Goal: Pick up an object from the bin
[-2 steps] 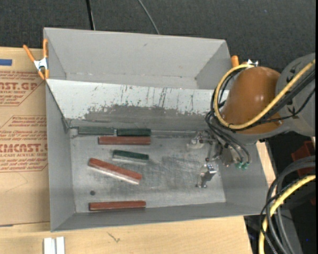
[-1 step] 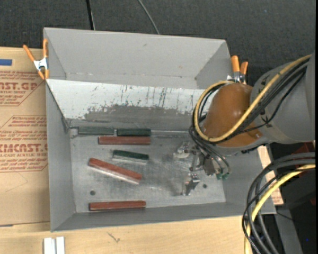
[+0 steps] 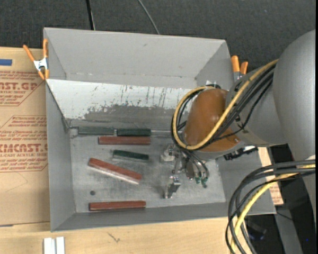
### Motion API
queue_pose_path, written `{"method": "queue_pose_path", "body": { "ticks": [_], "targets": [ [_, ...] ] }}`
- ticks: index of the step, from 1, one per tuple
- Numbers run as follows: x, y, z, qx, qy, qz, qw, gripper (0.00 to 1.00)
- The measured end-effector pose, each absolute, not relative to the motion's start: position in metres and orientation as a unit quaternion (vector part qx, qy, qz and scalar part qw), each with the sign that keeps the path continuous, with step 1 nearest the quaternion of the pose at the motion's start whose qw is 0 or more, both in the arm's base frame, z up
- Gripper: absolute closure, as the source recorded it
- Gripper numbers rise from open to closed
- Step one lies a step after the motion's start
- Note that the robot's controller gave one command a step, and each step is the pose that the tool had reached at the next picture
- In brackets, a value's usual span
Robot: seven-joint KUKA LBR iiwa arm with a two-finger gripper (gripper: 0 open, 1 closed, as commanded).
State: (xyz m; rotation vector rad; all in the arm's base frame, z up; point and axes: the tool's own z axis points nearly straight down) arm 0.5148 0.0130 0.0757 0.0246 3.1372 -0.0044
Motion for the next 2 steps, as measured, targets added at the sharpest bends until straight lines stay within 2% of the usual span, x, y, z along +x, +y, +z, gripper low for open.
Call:
{"method": "queue_pose_path", "body": {
  "ticks": [1,2],
  "targets": [
    [0.522,0.030,0.086,0.078,0.997,0.001,0.000,0.00],
    [0.515,0.051,0.082,0.097,0.995,0.000,0.000,0.00]
  ]
}}
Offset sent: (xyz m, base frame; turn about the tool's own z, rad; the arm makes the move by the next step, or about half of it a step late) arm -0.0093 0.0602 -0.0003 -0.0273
